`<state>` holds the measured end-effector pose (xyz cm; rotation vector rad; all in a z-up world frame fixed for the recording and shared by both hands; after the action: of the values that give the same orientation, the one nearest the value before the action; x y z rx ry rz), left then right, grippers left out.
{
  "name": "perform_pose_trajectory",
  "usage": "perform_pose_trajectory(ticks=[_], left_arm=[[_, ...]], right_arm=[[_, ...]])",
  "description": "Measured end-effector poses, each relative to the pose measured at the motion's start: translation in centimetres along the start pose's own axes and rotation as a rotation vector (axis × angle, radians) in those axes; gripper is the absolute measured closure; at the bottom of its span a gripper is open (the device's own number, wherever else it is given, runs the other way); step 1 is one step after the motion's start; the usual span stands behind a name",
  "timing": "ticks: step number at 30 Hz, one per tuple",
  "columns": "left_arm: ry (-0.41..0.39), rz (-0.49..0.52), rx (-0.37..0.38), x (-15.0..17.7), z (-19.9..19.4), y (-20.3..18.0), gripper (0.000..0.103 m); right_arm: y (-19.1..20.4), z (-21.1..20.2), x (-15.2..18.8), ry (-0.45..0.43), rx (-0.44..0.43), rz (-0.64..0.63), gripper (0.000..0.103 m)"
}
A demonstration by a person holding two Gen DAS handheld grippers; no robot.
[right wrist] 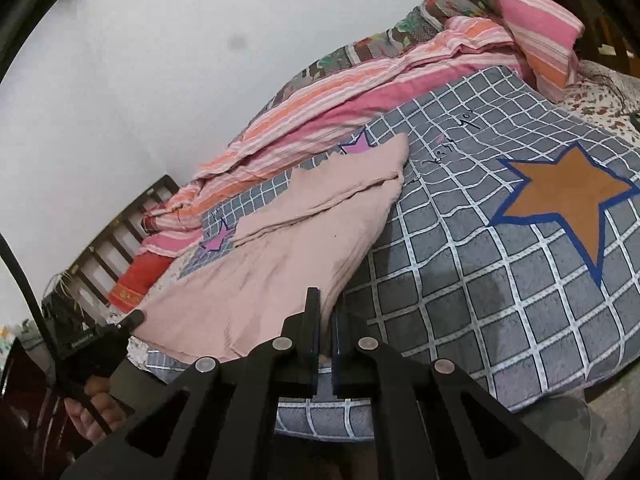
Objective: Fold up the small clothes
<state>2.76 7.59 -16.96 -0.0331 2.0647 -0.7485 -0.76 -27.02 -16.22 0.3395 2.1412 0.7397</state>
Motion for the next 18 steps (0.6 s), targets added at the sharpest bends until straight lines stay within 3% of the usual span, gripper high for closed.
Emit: perform_pose_trajectory(ticks=[8,18], left_arm=[[-0.016,0.038,-0.047,-2.2,1.0,-0.2,0.098],[-0.08,0.018,-0.15,-9.6,5.6,0.9,0.098]], right_arm=[[0.0,0.1,-1.9,-0.01,-0.001,0.022,0.099],[0.9,4.4,-9.3,-0.077,-0.007,0.111,0.099]])
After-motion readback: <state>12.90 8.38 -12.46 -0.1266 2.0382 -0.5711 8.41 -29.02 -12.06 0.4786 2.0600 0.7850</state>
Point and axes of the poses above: each gripper's, at about its wrist camera, not at the fingertips, and z roughly the way its jaws point, y to its left, x to its underside, the point moved 9 cm from there along z, roughly the way its jaws point, and after that the axes turned 8 degrees about z, right-handed, at the moved point
